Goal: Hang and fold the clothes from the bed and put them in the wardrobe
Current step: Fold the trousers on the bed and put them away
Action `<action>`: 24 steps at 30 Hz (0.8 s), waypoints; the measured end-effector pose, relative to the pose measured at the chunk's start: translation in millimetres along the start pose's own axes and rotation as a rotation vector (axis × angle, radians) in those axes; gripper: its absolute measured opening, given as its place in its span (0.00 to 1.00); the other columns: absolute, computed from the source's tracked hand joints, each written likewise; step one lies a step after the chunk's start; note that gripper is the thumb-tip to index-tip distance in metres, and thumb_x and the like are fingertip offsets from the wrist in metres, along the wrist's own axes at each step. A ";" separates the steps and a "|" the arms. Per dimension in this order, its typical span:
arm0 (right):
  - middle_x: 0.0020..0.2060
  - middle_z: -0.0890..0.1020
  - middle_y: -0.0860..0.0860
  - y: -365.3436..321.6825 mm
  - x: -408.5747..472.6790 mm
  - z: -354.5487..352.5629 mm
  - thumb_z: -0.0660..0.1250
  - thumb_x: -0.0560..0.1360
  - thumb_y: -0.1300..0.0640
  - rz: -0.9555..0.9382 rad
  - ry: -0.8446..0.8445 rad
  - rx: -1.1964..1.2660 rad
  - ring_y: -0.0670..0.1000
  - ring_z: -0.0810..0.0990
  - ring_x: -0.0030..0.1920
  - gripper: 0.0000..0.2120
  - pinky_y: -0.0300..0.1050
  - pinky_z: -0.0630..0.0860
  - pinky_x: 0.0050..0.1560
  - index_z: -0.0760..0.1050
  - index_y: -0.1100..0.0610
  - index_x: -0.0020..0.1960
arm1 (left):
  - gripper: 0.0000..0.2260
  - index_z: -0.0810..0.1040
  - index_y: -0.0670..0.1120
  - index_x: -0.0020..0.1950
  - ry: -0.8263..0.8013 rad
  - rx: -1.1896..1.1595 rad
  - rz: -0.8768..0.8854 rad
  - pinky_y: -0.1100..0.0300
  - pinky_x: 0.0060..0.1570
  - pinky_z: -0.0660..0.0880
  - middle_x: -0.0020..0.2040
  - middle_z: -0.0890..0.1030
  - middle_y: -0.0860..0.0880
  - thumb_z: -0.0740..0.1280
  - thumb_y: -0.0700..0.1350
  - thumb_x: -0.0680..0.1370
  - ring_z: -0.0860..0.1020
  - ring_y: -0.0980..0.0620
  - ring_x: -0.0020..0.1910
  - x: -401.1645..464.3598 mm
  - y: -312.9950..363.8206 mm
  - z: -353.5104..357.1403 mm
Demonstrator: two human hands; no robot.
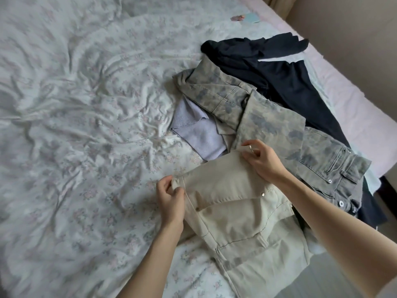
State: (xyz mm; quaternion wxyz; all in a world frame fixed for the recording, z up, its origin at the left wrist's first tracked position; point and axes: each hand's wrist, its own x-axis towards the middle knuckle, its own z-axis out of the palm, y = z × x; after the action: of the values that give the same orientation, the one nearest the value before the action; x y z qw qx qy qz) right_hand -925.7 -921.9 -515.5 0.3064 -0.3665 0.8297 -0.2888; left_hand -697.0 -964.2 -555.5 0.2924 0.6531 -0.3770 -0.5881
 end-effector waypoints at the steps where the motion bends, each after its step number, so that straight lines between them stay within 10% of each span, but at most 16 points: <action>1: 0.35 0.76 0.49 2.3 1.9 0.3 0.66 0.76 0.55 -0.001 0.025 -0.045 0.50 0.72 0.35 0.08 0.46 0.70 0.41 0.75 0.50 0.55 | 0.16 0.69 0.48 0.57 -0.024 0.040 0.038 0.69 0.44 0.69 0.54 0.73 0.52 0.60 0.30 0.76 0.73 0.53 0.56 -0.2 -0.7 -2.4; 4: 0.50 0.79 0.52 11.6 6.4 10.1 0.61 0.78 0.48 0.123 0.006 -0.315 0.56 0.77 0.54 0.14 0.50 0.70 0.52 0.71 0.47 0.63 | 0.15 0.68 0.47 0.62 -0.120 0.202 0.021 0.70 0.46 0.70 0.58 0.71 0.51 0.64 0.37 0.77 0.72 0.55 0.54 5.8 -11.5 -9.8; 8: 0.65 0.73 0.57 23.5 15.2 17.2 0.57 0.77 0.39 0.304 -0.114 -0.275 0.59 0.73 0.63 0.28 0.49 0.68 0.60 0.65 0.55 0.69 | 0.21 0.66 0.49 0.61 -0.192 0.118 -0.275 0.44 0.57 0.76 0.58 0.76 0.46 0.72 0.47 0.74 0.77 0.46 0.55 18.3 -19.9 -16.7; 14: 0.50 0.79 0.49 23.9 -13.6 -10.0 0.64 0.70 0.34 0.343 -0.370 -0.065 0.47 0.79 0.47 0.29 0.41 0.74 0.44 0.71 0.55 0.61 | 0.22 0.68 0.46 0.61 -0.209 -0.019 -0.446 0.48 0.56 0.74 0.57 0.77 0.46 0.73 0.48 0.73 0.77 0.47 0.55 -5.9 -39.9 -7.7; 19: 0.38 0.78 0.52 23.1 -19.5 -18.4 0.65 0.73 0.39 0.378 -0.334 -0.104 0.47 0.75 0.35 0.20 0.41 0.70 0.34 0.73 0.58 0.41 | 0.47 0.63 0.51 0.68 -0.178 -0.027 -0.486 0.45 0.60 0.73 0.62 0.76 0.48 0.78 0.65 0.56 0.76 0.48 0.59 -15.1 -49.3 5.8; 24: 0.46 0.80 0.55 25.2 -10.7 -16.1 0.61 0.74 0.36 0.335 -0.319 -0.431 0.54 0.76 0.43 0.23 0.45 0.69 0.39 0.73 0.57 0.43 | 0.33 0.64 0.41 0.64 -0.193 0.257 -0.314 0.56 0.50 0.73 0.57 0.76 0.47 0.74 0.58 0.69 0.76 0.50 0.52 -19.7 -51.6 9.1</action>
State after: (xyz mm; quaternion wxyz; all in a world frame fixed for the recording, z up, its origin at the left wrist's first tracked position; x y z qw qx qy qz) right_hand -942.3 -895.2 -519.7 0.3913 -0.3218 0.8621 0.0096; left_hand -698.8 -919.0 -588.5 0.0745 0.6763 -0.3687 -0.6333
